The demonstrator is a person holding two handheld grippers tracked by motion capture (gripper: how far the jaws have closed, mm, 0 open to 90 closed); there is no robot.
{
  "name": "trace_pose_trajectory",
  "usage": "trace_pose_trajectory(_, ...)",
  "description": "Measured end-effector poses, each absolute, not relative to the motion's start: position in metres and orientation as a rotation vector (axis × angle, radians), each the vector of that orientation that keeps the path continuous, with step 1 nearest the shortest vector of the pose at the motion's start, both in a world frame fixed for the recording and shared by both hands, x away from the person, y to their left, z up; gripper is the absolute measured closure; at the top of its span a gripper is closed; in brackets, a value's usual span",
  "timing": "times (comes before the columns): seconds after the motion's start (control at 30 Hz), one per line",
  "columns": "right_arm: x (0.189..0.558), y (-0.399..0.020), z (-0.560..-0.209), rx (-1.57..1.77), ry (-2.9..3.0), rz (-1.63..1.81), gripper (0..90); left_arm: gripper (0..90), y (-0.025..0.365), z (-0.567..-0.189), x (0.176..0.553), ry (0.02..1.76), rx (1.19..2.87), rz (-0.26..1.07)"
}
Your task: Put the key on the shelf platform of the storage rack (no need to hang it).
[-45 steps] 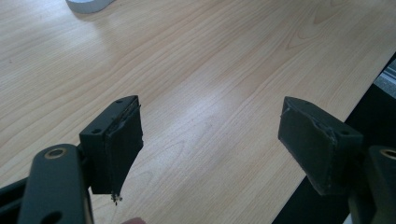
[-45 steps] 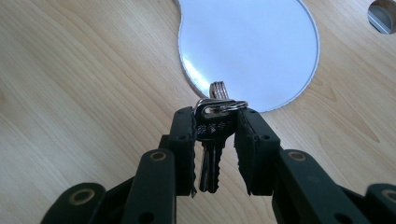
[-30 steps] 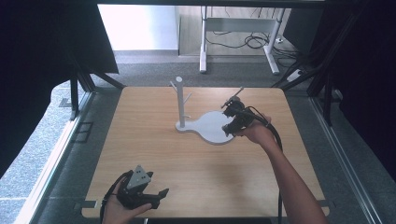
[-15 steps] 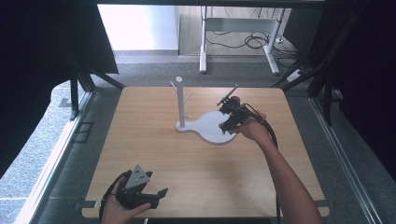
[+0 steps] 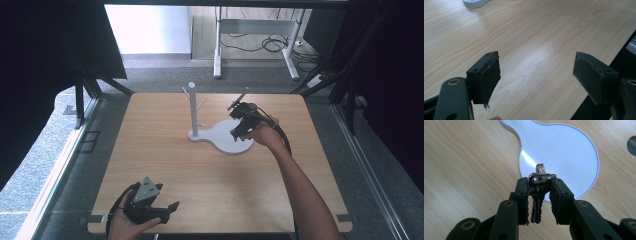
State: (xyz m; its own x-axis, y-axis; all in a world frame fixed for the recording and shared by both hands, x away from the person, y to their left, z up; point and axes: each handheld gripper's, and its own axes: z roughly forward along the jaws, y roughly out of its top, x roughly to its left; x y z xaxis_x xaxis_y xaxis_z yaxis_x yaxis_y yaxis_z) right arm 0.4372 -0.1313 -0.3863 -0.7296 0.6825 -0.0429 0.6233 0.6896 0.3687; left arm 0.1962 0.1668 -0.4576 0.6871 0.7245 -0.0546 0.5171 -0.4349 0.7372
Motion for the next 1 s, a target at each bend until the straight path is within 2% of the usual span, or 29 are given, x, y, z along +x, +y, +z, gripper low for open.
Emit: trace_pose_trajectory(1.0,0.474,-0.113,-0.415,1.118,2.732,0.491,69.4,22.3,0.168,-0.460,0.198,0.948,2.125,0.336)
